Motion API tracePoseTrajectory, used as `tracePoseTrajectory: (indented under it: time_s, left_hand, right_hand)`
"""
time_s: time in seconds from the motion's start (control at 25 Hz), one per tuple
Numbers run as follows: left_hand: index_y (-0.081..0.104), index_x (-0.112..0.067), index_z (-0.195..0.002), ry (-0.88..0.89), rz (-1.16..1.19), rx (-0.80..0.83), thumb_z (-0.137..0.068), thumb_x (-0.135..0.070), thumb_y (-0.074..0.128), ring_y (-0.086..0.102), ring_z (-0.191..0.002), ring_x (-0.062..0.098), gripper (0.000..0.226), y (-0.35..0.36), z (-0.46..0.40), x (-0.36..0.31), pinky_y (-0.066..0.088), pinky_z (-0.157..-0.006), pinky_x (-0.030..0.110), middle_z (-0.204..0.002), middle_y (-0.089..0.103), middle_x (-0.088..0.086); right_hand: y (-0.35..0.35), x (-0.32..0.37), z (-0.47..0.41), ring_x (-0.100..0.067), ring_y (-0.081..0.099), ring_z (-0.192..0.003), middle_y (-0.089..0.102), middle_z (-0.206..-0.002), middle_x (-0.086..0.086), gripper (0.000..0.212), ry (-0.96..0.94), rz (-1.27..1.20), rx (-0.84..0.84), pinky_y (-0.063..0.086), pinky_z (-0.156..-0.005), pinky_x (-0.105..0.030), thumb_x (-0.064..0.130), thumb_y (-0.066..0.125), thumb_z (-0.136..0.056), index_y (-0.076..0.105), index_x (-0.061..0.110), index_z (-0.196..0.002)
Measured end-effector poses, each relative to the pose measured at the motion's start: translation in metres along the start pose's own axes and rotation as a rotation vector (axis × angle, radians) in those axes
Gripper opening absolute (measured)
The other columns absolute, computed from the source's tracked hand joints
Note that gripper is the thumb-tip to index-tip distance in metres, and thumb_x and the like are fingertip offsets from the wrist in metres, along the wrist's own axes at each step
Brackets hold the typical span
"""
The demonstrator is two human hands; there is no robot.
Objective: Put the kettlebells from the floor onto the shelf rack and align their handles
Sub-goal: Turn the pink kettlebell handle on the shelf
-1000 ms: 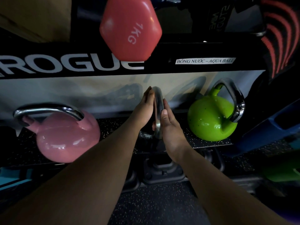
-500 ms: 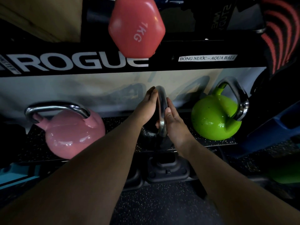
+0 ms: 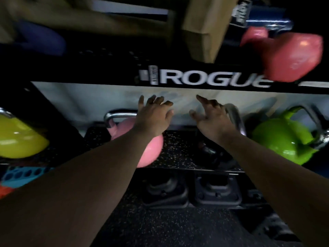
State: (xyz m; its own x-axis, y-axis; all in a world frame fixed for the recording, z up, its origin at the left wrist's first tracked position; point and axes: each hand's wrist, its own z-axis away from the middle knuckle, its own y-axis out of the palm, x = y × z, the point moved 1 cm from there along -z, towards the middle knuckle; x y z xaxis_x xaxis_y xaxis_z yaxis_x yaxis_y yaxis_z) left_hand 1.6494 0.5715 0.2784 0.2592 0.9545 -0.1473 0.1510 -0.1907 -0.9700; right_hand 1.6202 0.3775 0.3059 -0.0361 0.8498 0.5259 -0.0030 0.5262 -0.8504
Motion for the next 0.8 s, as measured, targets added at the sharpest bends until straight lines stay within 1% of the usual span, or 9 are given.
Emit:
tracePoseTrajectory:
  time_s: [0.16, 0.24, 0.36, 0.44, 0.52, 0.6, 0.68, 0.76, 0.8]
  left_hand:
    - [0.040, -0.031, -0.146, -0.210, 0.012, 0.050, -0.098, -0.055, 0.030, 0.023, -0.146, 0.029, 0.055, -0.028, 0.018, 0.100, 0.009, -0.115, 0.057, -0.158, 0.034, 0.004]
    - [0.036, -0.028, -0.148, -0.324, 0.069, 0.088, -0.093, -0.065, 0.031, 0.028, -0.142, 0.035, 0.067, -0.036, 0.031, 0.127, 0.022, -0.112, 0.059, -0.157, 0.033, 0.008]
    - [0.031, -0.020, -0.147, -0.664, 0.443, 0.097, -0.077, -0.085, 0.036, 0.047, -0.126, 0.043, 0.095, -0.032, 0.064, 0.144, 0.048, -0.092, 0.052, -0.150, 0.035, 0.018]
    - [0.038, -0.015, -0.140, -0.820, 0.791, 0.132, -0.073, -0.088, 0.036, 0.059, -0.111, 0.036, 0.099, -0.016, 0.081, 0.129, 0.051, -0.078, 0.040, -0.141, 0.045, 0.021]
    - [0.044, -0.009, -0.134, -0.853, 1.016, 0.098, -0.079, -0.083, 0.038, 0.060, -0.107, 0.034, 0.092, -0.005, 0.079, 0.110, 0.054, -0.081, 0.042, -0.133, 0.052, 0.022]
    - [0.046, -0.006, -0.133, -0.861, 1.034, 0.023, -0.086, -0.074, 0.039, 0.058, -0.113, 0.038, 0.084, -0.002, 0.051, 0.121, 0.053, -0.089, 0.047, -0.130, 0.053, 0.023]
    - [0.054, -0.003, -0.128, -0.757, 1.036, 0.088, -0.092, -0.067, 0.036, 0.058, -0.115, 0.039, 0.075, -0.003, 0.023, 0.146, 0.050, -0.093, 0.044, -0.126, 0.060, 0.023]
    - [0.059, -0.003, -0.124, -0.662, 1.050, 0.170, -0.097, -0.061, 0.033, 0.060, -0.114, 0.036, 0.069, -0.001, 0.008, 0.163, 0.048, -0.098, 0.046, -0.123, 0.064, 0.022]
    - [0.059, -0.006, -0.126, -0.613, 1.021, 0.193, -0.098, -0.059, 0.032, 0.060, -0.115, 0.034, 0.065, 0.003, 0.007, 0.165, 0.047, -0.099, 0.043, -0.125, 0.064, 0.019]
  right_hand:
    - [0.060, 0.080, -0.017, -0.037, 0.025, -0.142, 0.035, -0.153, -0.017, 0.067, -0.058, 0.032, 0.082, 0.024, -0.114, -0.049, 0.061, 0.039, -0.094, 0.024, 0.031, -0.152]
    - [0.082, 0.104, -0.023, -0.041, 0.030, -0.137, 0.038, -0.149, -0.019, 0.070, -0.060, 0.029, 0.114, 0.028, -0.111, -0.050, 0.064, 0.037, -0.092, 0.025, 0.030, -0.152]
    - [0.112, 0.127, -0.026, -0.043, 0.039, -0.129, 0.044, -0.141, -0.021, 0.068, -0.072, 0.057, 0.190, 0.037, -0.104, -0.050, 0.064, 0.037, -0.093, 0.031, 0.026, -0.149]
    - [0.120, 0.129, -0.025, -0.040, 0.045, -0.121, 0.048, -0.132, -0.021, 0.062, -0.079, 0.031, 0.196, 0.042, -0.091, -0.044, 0.061, 0.039, -0.094, 0.039, 0.021, -0.141]
    - [0.123, 0.127, -0.025, -0.038, 0.049, -0.112, 0.052, -0.121, -0.022, 0.057, -0.058, 0.006, 0.136, 0.040, -0.082, -0.039, 0.059, 0.041, -0.094, 0.044, 0.017, -0.132]
    - [0.127, 0.137, -0.027, -0.039, 0.052, -0.105, 0.055, -0.113, -0.024, 0.056, 0.024, -0.042, 0.035, 0.045, -0.083, -0.042, 0.059, 0.041, -0.094, 0.047, 0.011, -0.124]
    - [0.138, 0.154, -0.023, -0.038, 0.054, -0.101, 0.059, -0.109, -0.022, 0.050, 0.070, -0.111, -0.025, 0.049, -0.083, -0.044, 0.053, 0.042, -0.097, 0.046, 0.010, -0.123]
    - [0.150, 0.165, -0.011, -0.032, 0.058, -0.094, 0.063, -0.103, -0.013, 0.035, 0.073, -0.254, 0.001, 0.049, -0.073, -0.035, 0.042, 0.049, -0.098, 0.047, 0.015, -0.121]
    - [0.154, 0.167, -0.005, -0.030, 0.061, -0.090, 0.065, -0.100, -0.009, 0.032, 0.106, -0.376, 0.038, 0.051, -0.070, -0.034, 0.041, 0.052, -0.096, 0.049, 0.019, -0.118]
